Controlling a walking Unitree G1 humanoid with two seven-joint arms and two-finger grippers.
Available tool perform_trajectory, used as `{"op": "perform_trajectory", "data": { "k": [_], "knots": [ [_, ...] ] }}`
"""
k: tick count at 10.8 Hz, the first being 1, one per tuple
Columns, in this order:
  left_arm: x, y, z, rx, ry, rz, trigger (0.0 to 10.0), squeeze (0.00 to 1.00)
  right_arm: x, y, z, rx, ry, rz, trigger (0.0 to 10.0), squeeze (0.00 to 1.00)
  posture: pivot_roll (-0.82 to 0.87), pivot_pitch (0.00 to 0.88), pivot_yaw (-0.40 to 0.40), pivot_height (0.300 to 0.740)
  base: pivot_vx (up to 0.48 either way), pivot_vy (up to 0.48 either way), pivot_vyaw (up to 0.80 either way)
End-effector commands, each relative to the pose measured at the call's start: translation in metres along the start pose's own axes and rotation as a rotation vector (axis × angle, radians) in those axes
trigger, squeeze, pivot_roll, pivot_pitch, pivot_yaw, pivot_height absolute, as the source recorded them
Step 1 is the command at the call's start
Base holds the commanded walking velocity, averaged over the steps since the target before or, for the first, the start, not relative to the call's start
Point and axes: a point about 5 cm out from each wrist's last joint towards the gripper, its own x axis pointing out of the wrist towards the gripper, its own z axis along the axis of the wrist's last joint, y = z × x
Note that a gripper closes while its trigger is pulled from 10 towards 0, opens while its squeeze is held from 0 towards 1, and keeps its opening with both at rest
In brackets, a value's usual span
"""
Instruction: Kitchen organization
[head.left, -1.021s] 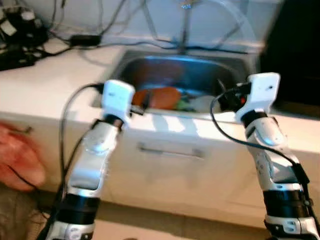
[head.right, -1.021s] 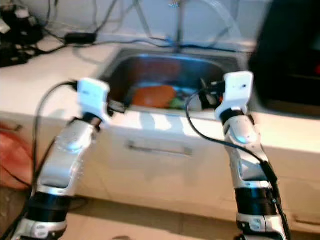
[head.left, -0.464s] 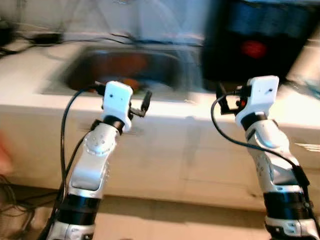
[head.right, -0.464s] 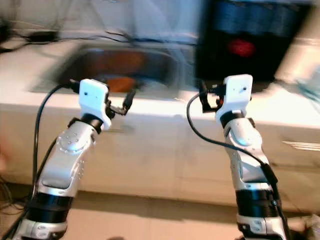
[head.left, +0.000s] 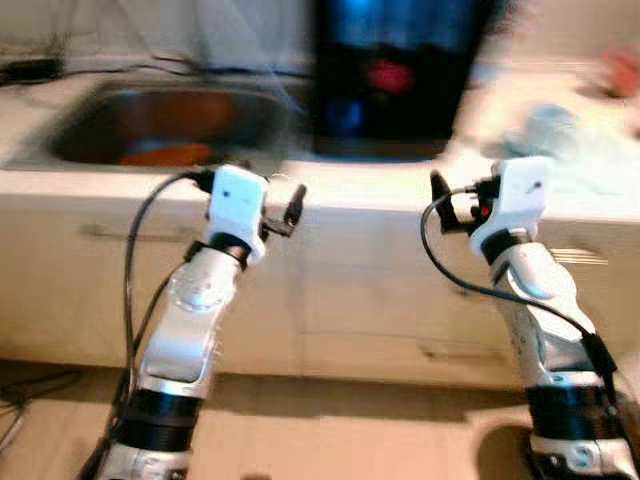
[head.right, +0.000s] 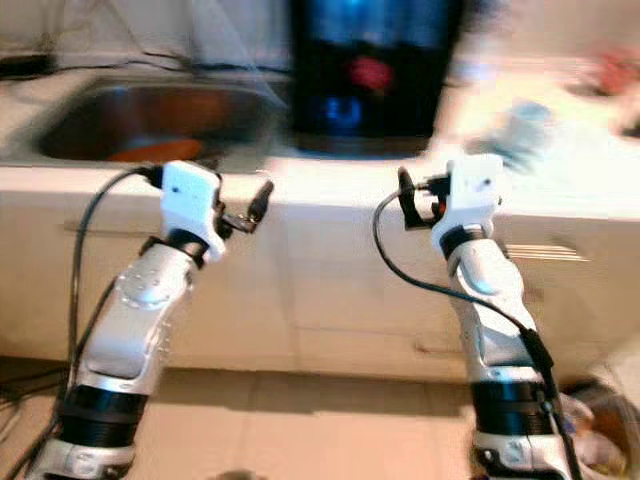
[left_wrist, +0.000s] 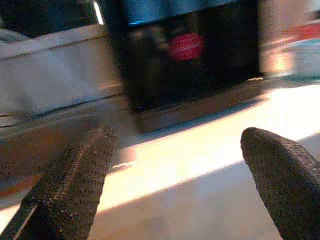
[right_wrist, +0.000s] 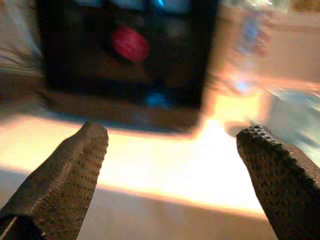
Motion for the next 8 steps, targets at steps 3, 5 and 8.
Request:
{"op": "perform_trajectory", "data": {
  "k": [3,5,8],
  "knots": [
    [0.001,0.005,0.004,-0.006,-0.016,-0.003,10.0,0.0,0.002,0.003,0.005,-0.012,-0.02,0.001,10.0,1.0,0.19,0.0,0.048,0.74,0.0,0.0,-0.8],
    [0.001,0.004,0.003,-0.027,-0.01,-0.003,10.0,0.0,0.003,0.002,0.002,-0.019,-0.011,-0.004,10.0,1.0,0.19,0.0,0.049,0.74,0.0,0.0,-0.8],
    [0.007,0.02,0.001,-0.041,0.008,0.046,10.0,0.0,0.003,0.003,0.002,-0.019,-0.007,-0.003,10.0,1.0,0.18,0.0,0.049,0.74,0.0,0.0,-0.8]
  ]
}}
